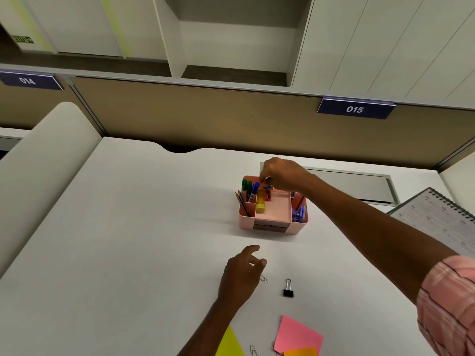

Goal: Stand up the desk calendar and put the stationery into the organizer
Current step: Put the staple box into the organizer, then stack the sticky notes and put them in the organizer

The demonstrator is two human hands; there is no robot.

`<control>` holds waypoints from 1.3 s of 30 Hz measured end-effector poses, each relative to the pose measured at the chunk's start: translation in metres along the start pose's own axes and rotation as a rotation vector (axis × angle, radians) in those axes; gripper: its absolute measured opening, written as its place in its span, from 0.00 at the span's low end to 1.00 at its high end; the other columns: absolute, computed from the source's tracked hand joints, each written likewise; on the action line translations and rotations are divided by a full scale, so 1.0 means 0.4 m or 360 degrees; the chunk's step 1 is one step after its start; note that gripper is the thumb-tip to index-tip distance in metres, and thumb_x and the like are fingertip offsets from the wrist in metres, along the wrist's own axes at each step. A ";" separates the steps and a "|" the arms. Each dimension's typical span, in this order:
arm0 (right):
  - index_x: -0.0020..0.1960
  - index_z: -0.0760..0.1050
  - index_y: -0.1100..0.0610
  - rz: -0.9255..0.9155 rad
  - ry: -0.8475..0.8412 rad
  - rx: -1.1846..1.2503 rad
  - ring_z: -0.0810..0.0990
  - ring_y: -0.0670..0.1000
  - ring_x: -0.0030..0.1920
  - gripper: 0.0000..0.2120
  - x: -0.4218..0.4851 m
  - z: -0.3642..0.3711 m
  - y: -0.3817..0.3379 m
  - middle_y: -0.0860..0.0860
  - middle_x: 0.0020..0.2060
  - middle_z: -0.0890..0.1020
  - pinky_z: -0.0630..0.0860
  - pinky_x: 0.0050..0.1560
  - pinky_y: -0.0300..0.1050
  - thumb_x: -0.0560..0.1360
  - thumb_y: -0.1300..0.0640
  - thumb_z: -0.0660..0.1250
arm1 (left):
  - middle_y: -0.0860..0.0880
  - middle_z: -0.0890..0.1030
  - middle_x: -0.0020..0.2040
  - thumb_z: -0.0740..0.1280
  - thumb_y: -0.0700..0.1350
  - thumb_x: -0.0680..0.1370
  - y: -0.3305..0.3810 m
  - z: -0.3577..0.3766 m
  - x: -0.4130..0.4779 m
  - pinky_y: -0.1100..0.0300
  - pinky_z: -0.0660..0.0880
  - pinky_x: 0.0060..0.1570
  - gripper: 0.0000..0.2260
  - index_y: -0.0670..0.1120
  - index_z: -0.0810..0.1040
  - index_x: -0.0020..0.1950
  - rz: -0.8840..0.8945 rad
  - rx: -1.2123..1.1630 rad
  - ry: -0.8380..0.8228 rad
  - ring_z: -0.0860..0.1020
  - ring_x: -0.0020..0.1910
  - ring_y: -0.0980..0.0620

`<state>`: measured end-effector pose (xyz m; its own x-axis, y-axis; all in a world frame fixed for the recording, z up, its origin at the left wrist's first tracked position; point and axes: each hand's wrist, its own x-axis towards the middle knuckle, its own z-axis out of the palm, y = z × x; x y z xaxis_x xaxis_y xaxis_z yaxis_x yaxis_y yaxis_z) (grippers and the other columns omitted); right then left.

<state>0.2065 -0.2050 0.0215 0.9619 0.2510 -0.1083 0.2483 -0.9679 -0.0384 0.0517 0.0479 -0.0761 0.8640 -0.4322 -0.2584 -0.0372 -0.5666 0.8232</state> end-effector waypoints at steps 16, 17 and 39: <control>0.72 0.74 0.47 -0.0106 -0.0293 -0.0603 0.67 0.56 0.74 0.22 0.014 -0.005 -0.034 0.53 0.76 0.68 0.72 0.64 0.54 0.79 0.57 0.68 | 0.57 0.84 0.45 0.64 0.46 0.81 -0.027 -0.011 -0.017 0.58 0.79 0.54 0.18 0.53 0.75 0.72 0.0004 0.0041 0.0074 0.82 0.46 0.58; 0.72 0.74 0.47 -0.0102 -0.0295 -0.0615 0.67 0.56 0.75 0.22 0.015 0.000 -0.035 0.53 0.77 0.67 0.72 0.65 0.54 0.79 0.56 0.68 | 0.57 0.84 0.45 0.64 0.45 0.81 -0.030 -0.012 -0.019 0.58 0.79 0.54 0.18 0.54 0.75 0.72 -0.0004 0.0043 0.0077 0.82 0.46 0.58; 0.72 0.72 0.40 0.0082 -0.0016 -0.0181 0.62 0.58 0.78 0.34 -0.125 -0.064 -0.062 0.53 0.78 0.66 0.65 0.72 0.61 0.73 0.66 0.72 | 0.56 0.82 0.43 0.71 0.46 0.79 -0.096 -0.092 -0.108 0.55 0.80 0.50 0.11 0.55 0.83 0.60 -0.0022 0.0076 0.0274 0.81 0.42 0.60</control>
<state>0.1551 -0.1939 0.0532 0.9726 0.2007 -0.1175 0.2107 -0.9742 0.0805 0.0342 0.1143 -0.0779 0.9377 -0.2997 -0.1759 -0.0447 -0.6061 0.7942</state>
